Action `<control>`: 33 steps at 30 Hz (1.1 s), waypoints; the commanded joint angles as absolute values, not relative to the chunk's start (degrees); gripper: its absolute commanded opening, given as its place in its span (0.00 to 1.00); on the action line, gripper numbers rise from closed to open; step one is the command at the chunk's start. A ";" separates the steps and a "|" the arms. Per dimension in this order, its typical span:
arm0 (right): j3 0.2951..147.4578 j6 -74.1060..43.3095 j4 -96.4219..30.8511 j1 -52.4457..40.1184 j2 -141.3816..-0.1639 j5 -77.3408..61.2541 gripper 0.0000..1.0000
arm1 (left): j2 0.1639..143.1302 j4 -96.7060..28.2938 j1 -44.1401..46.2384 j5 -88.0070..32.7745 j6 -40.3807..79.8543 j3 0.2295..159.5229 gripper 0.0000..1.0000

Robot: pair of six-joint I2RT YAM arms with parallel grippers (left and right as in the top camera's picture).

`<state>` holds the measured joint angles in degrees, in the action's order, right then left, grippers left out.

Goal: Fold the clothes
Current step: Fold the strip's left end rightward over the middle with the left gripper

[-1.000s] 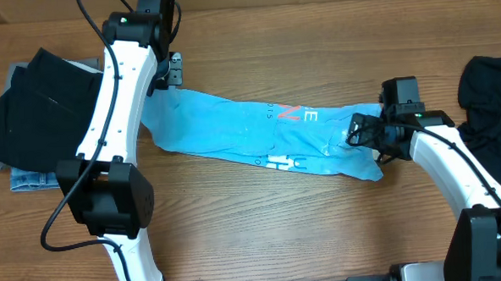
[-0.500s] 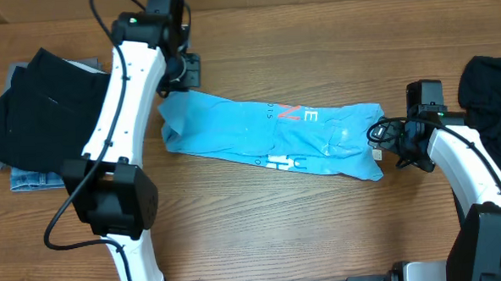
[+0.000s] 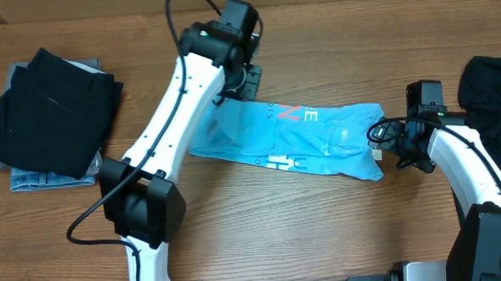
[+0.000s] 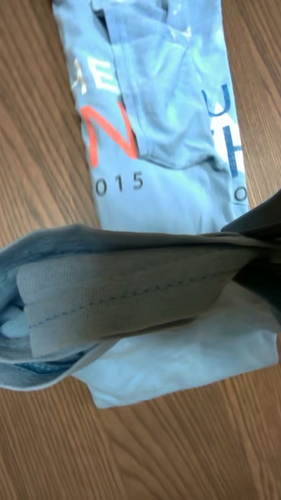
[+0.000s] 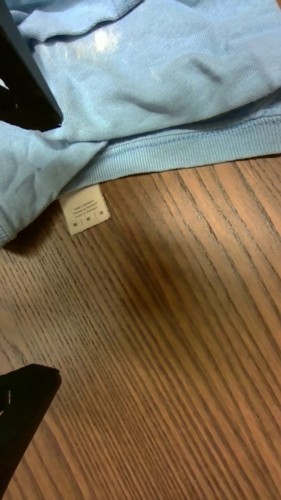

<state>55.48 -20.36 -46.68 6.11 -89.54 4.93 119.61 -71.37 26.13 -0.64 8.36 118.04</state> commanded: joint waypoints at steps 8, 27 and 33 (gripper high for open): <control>55.55 -20.80 -46.63 6.13 -89.49 5.56 1.00 | 128.20 -69.12 32.93 -0.05 7.51 119.63 0.07; 55.55 -20.80 -46.68 6.13 -89.49 5.54 1.00 | 130.47 -64.60 38.13 -6.00 8.60 119.98 0.68; 55.55 -20.80 -46.65 6.13 -89.49 5.37 1.00 | 129.71 -68.69 34.37 -6.00 13.39 121.03 0.63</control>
<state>55.48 -20.40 -46.72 6.11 -89.54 4.91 130.54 -66.89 37.39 -4.56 9.50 119.02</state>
